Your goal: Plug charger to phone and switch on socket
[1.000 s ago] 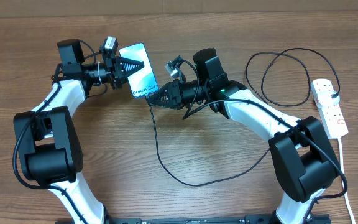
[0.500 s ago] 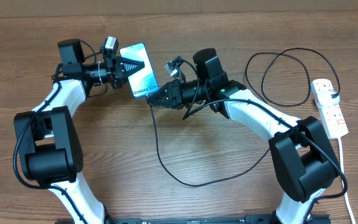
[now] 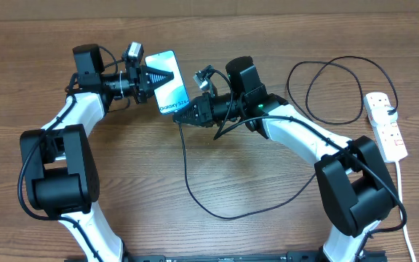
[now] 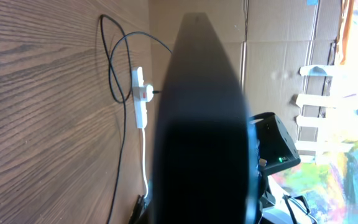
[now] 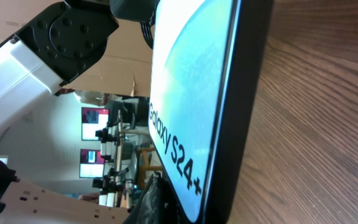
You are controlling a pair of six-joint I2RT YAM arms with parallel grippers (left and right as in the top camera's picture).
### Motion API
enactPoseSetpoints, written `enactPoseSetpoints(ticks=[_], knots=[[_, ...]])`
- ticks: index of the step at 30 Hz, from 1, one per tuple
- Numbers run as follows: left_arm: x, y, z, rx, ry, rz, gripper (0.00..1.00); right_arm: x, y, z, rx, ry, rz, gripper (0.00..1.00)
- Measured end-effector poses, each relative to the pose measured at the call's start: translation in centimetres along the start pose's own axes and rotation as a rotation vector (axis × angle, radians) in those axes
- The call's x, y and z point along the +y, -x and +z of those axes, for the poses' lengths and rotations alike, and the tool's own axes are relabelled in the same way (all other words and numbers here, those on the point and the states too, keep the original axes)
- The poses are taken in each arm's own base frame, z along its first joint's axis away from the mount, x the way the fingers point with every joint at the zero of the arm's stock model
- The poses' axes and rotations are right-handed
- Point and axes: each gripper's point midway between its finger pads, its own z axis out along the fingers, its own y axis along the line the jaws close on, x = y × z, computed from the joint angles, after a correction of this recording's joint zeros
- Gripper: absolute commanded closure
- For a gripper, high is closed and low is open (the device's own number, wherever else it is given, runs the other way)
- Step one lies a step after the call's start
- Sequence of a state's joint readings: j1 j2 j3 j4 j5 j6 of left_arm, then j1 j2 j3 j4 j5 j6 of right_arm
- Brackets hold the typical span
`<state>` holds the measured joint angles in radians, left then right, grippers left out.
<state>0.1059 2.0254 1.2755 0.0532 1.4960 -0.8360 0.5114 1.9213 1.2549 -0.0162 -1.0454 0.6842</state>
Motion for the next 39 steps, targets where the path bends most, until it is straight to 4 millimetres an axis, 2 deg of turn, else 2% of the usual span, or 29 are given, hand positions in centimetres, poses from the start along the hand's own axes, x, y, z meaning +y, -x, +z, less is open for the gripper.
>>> enactPoseSetpoints(ticks=[14,39], knots=[[-0.8,0.5,0.3,0.000,-0.006,0.083,0.96,0.2,0.9,-0.1,-0.037,0.000,-0.008,0.96],[-0.9,0.8,0.3,-0.012,0.000,0.058,0.96,0.4,1.6,-0.2,-0.064,0.008,-0.003,0.96]])
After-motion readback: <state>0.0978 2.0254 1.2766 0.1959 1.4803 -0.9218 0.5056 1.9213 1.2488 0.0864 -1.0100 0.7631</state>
